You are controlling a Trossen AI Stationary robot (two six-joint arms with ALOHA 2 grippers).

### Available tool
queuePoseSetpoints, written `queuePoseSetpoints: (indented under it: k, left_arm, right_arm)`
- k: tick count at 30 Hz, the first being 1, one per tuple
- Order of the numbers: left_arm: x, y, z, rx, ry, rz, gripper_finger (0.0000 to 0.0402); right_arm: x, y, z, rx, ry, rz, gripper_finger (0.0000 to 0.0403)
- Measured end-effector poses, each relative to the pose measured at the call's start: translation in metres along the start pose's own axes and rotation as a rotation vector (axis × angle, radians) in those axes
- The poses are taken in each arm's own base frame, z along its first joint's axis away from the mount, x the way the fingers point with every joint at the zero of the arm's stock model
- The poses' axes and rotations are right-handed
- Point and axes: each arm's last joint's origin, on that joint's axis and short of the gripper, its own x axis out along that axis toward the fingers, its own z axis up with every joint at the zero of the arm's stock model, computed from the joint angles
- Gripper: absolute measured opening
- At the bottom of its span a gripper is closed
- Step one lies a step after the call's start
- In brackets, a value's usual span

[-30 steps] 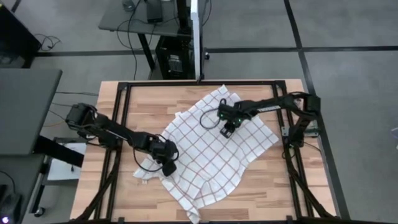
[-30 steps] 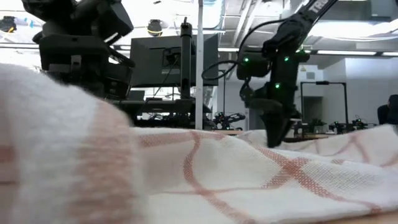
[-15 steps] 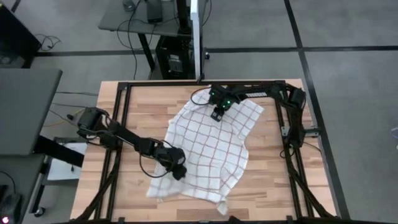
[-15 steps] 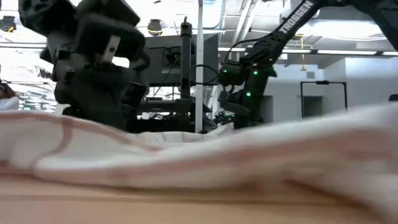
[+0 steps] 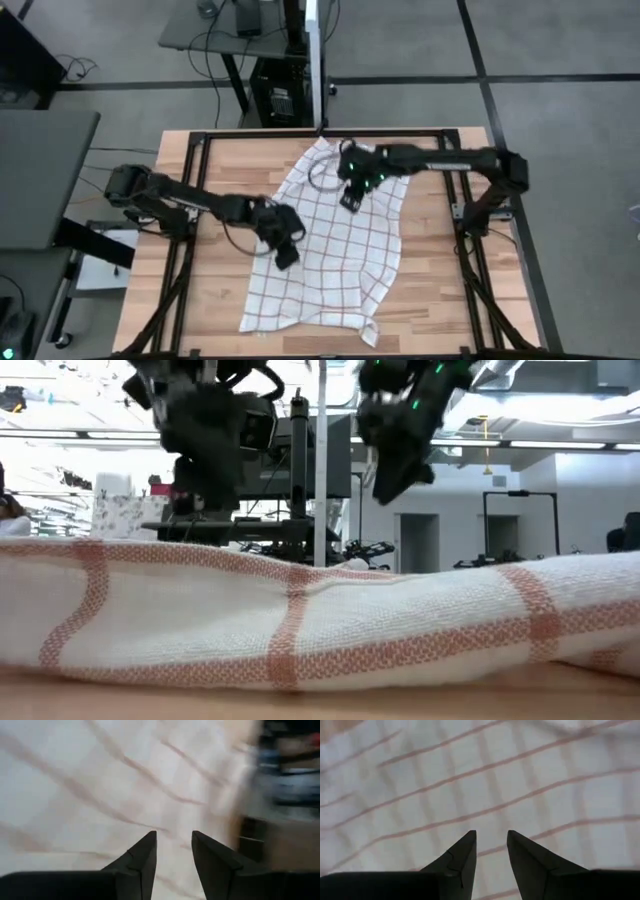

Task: Roll towel
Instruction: Fold the white stripe kitchen towel

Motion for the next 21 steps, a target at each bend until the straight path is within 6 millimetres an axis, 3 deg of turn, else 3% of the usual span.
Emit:
queuePoseSetpoints:
  k: [4, 7, 12, 16, 21]
  left_arm:
    - [-0.011, 0.039, 0.023, 0.049, -0.043, 0.058, 0.0109]
    - [-0.006, 0.074, 0.037, 0.025, -0.050, 0.073, 0.0109]
    - [0.004, 0.128, 0.052, -0.012, -0.092, 0.186, 0.0109]
    - [0.000, 0.155, 0.066, -0.045, -0.207, 0.230, 0.0109]
    - [-0.013, 0.175, 0.082, -0.053, -0.378, 0.259, 0.0109]
  right_arm:
    - [0.012, 0.055, -0.047, 0.059, 0.048, 0.088, 0.0106]
    - [0.027, 0.090, -0.085, 0.149, 0.059, 0.103, 0.0106]
    - [0.047, 0.132, -0.141, 0.345, 0.024, 0.052, 0.0106]
    - [0.061, 0.156, -0.172, 0.470, 0.029, 0.079, 0.0106]
    - [0.074, 0.167, -0.196, 0.575, 0.060, 0.069, 0.0106]
